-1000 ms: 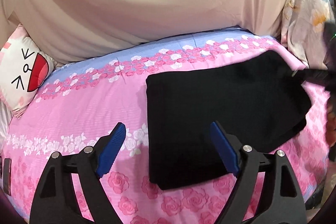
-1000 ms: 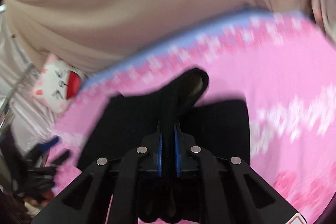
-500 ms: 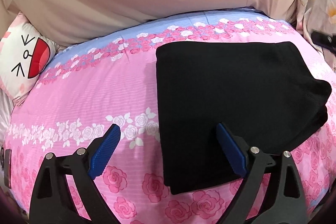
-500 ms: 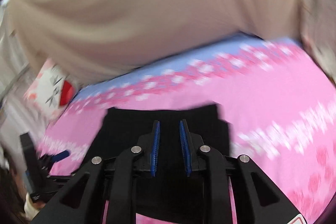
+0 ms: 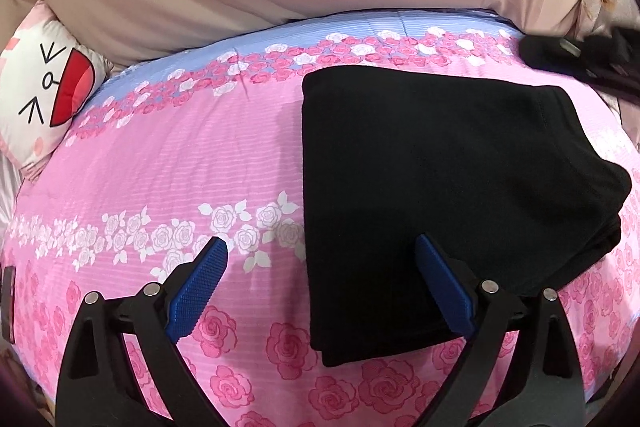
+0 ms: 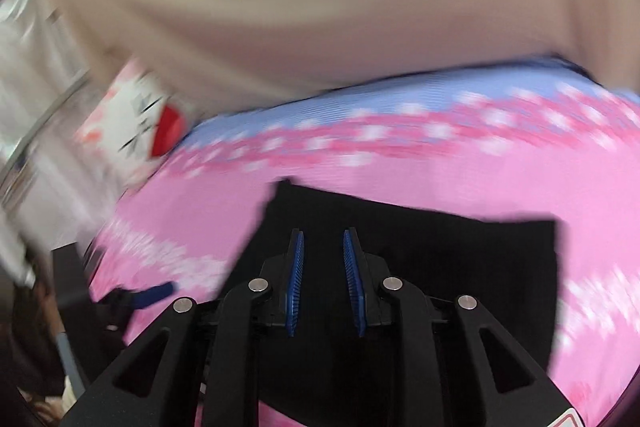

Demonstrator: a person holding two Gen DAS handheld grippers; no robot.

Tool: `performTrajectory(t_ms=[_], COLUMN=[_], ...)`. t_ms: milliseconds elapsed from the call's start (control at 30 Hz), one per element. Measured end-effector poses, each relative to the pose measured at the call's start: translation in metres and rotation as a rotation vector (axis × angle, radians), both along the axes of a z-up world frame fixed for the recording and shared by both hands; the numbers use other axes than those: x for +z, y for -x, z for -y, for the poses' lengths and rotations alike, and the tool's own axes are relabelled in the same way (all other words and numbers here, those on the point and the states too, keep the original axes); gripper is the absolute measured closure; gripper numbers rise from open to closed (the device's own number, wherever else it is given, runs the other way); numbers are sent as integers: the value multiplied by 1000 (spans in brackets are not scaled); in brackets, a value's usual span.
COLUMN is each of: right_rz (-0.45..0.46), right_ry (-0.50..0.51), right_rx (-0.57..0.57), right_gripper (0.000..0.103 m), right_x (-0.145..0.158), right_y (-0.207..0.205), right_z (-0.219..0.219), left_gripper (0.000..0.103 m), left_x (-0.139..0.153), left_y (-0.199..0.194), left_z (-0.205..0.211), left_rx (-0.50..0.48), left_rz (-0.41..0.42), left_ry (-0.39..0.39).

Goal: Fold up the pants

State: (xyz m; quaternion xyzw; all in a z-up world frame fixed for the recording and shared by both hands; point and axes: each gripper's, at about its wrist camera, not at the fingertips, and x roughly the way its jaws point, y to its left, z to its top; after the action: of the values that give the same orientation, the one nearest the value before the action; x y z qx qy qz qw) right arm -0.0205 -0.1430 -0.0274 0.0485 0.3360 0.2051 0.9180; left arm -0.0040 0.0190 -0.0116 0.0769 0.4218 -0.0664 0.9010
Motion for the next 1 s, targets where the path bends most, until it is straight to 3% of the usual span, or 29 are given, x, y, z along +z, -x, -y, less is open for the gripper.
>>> performTrajectory(t_ms=[200, 233, 300, 500, 567, 667, 800, 900, 933, 967, 1000], right_rz=[-68, -82, -129, -112, -99, -124, -100, -5, 6, 8, 5], right_ry=[110, 208, 289, 163, 174, 254, 149, 60, 41, 16, 3], right_rx=[193, 170, 124, 98, 91, 81, 73, -8, -39, -79, -116], right_gripper=[83, 86, 90, 90, 90, 92, 92, 83, 71, 53, 47], right_x=[-21, -43, -82, -52, -52, -77, -54, -21, -15, -11, -10], right_y=[-60, -77, -106, -94, -88, -104, -89, -44, -33, -20, -10], right_z=[-88, -103, -113, -103, -103, -116, -98, -41, -22, 4, 22], left_gripper=[10, 10, 10, 10, 10, 10, 10, 10, 10, 10, 10], left_x=[4, 5, 6, 2, 0, -3, -2, 4, 5, 6, 5], left_y=[5, 5, 3, -5, -7, -9, -7, -3, -4, -5, -7], left_z=[-18, -22, -30, -48, -51, -52, -58, -75, -83, -87, -90], left_rx=[43, 53, 74, 107, 110, 116, 118, 94, 73, 61, 50], left_rz=[-9, -10, -11, -27, -32, -36, -41, -46, -58, -71, -84], left_ry=[13, 10, 0, -15, -12, -13, 3, 115, 189, 240, 289])
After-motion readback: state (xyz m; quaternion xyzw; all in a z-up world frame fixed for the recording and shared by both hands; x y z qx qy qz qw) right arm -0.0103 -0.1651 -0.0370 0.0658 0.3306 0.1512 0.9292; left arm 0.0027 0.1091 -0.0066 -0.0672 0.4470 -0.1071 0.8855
